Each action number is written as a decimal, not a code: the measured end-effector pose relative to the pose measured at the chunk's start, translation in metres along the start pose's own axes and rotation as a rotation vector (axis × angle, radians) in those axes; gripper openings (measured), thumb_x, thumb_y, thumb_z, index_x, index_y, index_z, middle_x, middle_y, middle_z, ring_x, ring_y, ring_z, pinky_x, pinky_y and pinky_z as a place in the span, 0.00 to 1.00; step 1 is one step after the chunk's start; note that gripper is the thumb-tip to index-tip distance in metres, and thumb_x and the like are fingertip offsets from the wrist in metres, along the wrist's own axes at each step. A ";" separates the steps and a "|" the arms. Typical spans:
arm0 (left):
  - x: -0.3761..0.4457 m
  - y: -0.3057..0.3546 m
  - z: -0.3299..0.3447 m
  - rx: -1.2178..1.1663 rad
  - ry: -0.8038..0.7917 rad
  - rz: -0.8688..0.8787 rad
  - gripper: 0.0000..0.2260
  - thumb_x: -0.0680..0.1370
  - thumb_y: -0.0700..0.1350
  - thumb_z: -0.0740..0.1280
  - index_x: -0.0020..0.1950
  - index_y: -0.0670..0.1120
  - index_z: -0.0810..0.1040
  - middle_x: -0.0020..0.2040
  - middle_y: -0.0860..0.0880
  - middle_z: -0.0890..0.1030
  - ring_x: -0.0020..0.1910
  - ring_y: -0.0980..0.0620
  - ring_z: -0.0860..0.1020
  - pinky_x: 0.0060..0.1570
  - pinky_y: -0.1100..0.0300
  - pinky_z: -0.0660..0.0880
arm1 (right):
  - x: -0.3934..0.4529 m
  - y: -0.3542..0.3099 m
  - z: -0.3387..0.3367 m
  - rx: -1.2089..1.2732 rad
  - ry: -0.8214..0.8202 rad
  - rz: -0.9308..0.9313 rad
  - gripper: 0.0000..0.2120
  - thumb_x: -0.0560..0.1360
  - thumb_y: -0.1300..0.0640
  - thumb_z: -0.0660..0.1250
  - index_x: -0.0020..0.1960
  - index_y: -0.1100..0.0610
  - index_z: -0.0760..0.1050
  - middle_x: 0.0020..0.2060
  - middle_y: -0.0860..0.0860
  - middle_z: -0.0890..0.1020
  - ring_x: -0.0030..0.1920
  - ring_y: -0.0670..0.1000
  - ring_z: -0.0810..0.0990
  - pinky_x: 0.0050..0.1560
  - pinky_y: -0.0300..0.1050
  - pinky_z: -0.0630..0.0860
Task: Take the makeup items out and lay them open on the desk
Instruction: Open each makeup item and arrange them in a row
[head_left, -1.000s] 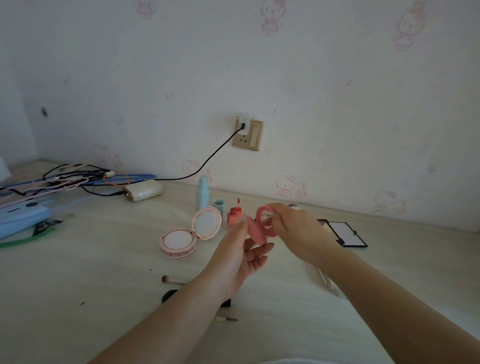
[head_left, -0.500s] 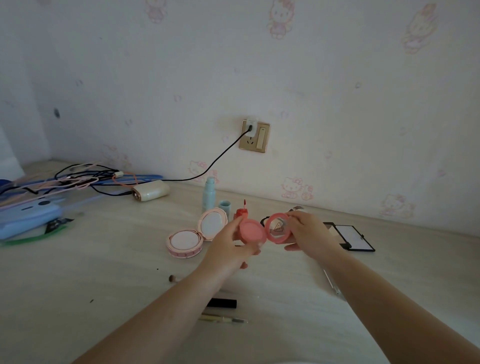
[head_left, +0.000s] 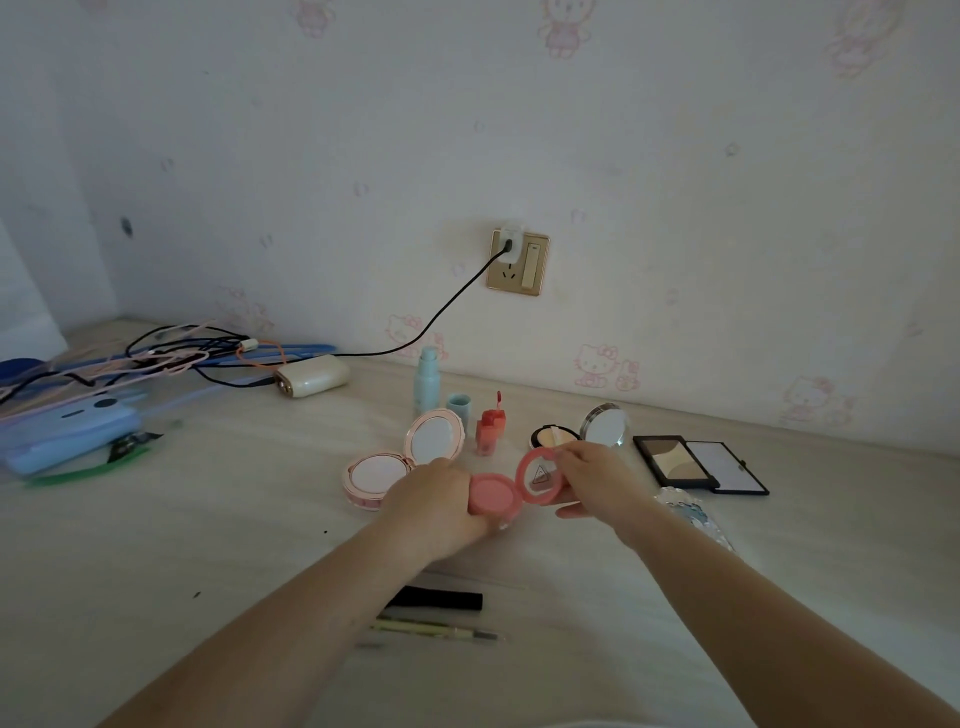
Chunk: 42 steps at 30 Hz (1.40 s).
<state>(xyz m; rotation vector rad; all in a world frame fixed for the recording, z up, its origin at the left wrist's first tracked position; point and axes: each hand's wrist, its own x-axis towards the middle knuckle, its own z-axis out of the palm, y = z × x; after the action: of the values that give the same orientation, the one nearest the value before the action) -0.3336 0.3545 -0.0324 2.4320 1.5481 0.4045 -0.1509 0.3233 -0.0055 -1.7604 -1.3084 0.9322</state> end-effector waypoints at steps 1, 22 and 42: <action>0.000 -0.002 0.002 0.067 0.003 -0.005 0.23 0.68 0.67 0.65 0.44 0.47 0.75 0.43 0.49 0.76 0.42 0.49 0.77 0.37 0.57 0.72 | 0.002 0.001 0.003 0.000 -0.008 0.005 0.10 0.79 0.57 0.55 0.45 0.51 0.75 0.42 0.51 0.84 0.39 0.49 0.84 0.43 0.46 0.80; 0.005 -0.006 0.010 0.384 0.048 0.038 0.24 0.74 0.64 0.61 0.53 0.43 0.77 0.54 0.46 0.75 0.54 0.46 0.74 0.39 0.56 0.67 | 0.027 0.024 0.021 0.028 0.051 0.006 0.13 0.80 0.51 0.57 0.50 0.56 0.78 0.50 0.64 0.81 0.44 0.55 0.80 0.44 0.48 0.81; 0.020 0.116 0.061 -0.014 -0.116 0.323 0.29 0.74 0.63 0.62 0.67 0.44 0.70 0.64 0.46 0.73 0.66 0.46 0.68 0.65 0.53 0.64 | -0.033 0.075 -0.115 -0.374 0.374 0.046 0.17 0.78 0.53 0.60 0.67 0.54 0.70 0.63 0.52 0.77 0.60 0.53 0.76 0.54 0.41 0.68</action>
<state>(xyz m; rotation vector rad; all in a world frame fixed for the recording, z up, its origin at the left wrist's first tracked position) -0.2065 0.3219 -0.0483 2.6477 1.1043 0.3211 -0.0250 0.2597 -0.0145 -2.1309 -1.2509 0.3630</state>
